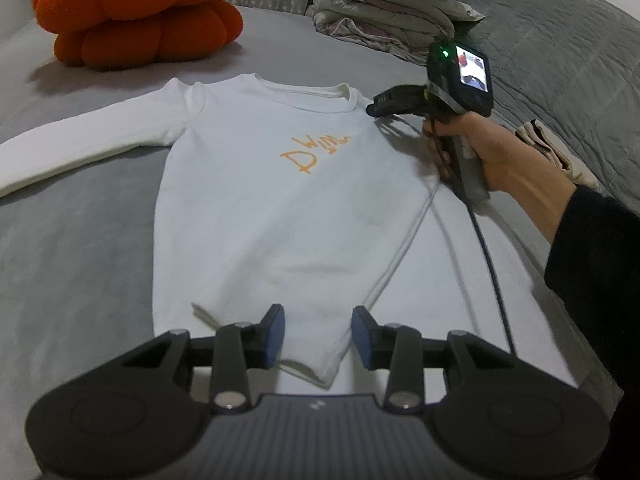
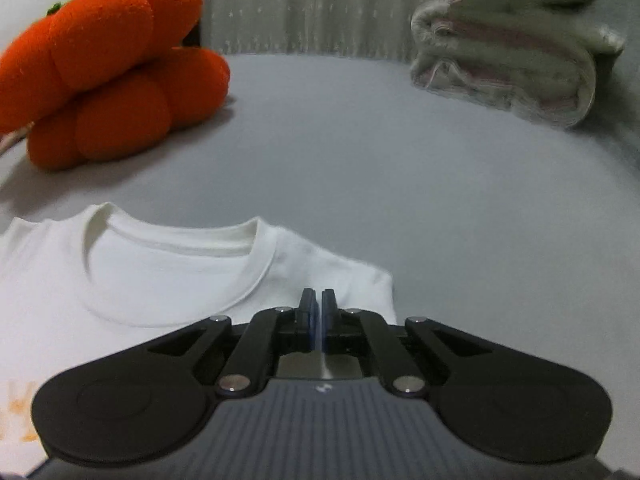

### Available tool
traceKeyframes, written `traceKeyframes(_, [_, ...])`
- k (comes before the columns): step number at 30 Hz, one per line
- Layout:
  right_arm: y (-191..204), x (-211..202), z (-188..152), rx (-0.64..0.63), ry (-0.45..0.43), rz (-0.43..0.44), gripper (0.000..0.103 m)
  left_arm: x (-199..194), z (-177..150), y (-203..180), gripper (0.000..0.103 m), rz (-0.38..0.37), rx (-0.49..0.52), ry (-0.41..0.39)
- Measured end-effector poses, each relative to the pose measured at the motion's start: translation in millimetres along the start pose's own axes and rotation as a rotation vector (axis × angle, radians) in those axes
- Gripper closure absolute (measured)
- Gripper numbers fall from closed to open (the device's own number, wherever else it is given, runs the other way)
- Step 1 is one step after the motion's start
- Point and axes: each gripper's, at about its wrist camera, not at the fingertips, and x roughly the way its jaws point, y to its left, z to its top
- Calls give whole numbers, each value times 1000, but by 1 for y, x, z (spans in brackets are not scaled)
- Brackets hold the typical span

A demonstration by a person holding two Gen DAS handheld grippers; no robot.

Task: Fold clothes

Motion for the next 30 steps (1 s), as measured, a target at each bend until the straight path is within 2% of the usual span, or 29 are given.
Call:
traceKeyframes(3, [1,7,9,-2,21,-27,103,-2,-2,0,64,0,8,-4])
traceKeyframes(5, [10,8,14,-46,25,-45,103,-2,-1,0,64,-3,2,-2])
traceKeyframes(8, [19,1,16,-109,-2,3,96,-2,1,2,64,-9,-14,4])
traceKeyframes(10, [17,2,16,-139,-1,13,82,-1,1,2,64,-8,-15,5])
traceKeyframes(16, [21,26,13,-159,15,9,82,2,3,-3,60,-4,-6,5])
traceKeyframes(23, [26,50,25,-85,14,-33,83,3,5,-2,59,-9,-17,4])
traceKeyframes(26, [31,38,29,-95,4,-55,83,1,7,4,59,-29,-53,7])
traceKeyframes(30, [23,-15,28,28,-75,32,76,-8,6,13,58,-72,-88,7])
